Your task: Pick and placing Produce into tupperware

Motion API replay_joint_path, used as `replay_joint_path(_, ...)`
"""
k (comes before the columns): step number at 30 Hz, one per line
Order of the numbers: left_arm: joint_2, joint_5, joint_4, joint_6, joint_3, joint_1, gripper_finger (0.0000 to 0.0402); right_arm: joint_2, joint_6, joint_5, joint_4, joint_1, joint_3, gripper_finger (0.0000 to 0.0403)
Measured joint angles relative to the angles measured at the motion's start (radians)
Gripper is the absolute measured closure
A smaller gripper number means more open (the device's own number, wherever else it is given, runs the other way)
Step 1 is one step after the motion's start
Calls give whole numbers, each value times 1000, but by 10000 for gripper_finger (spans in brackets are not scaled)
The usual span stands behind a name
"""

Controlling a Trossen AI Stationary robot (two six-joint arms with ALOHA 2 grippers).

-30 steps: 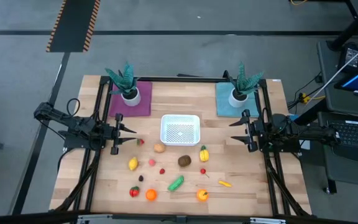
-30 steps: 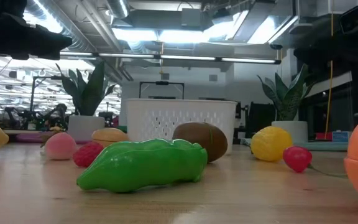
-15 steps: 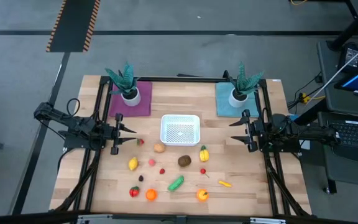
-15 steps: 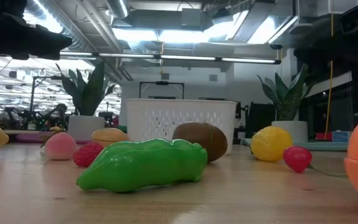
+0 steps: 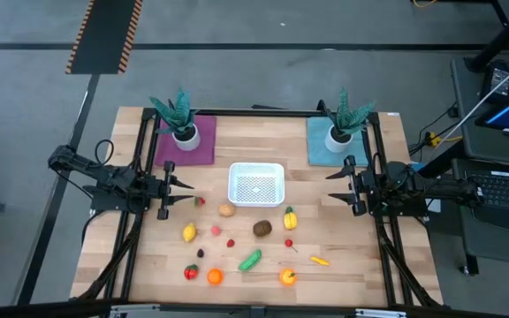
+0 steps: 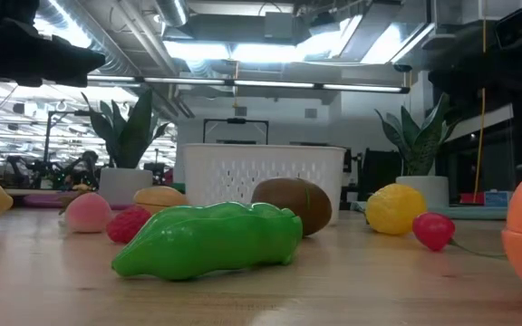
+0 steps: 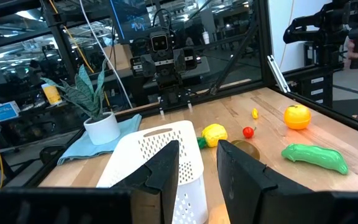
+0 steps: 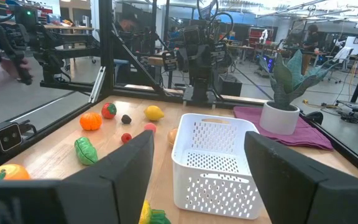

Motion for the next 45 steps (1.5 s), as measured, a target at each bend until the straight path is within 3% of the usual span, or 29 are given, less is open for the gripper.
replay_joint_path(17, 0, 0, 5, 0, 0, 0, 299, 0, 68, 1, 6, 0, 0, 150)
replay_joint_path(28, 0, 0, 154, 5, 0, 0, 299, 0, 102, 238, 43, 0, 0, 150)
replay_joint_path(32, 0, 0, 162, -34, 0, 0, 299, 0, 147, 242, 44, 0, 0, 150)
replay_joint_path(37, 0, 0, 160, -197, 0, 0, 299, 0, 207, 229, 43, 0, 0, 150)
replay_joint_path(45, 2, -32, 203, -238, 0, 16, 299, 7, 256, 182, 59, 0, 29, 150)
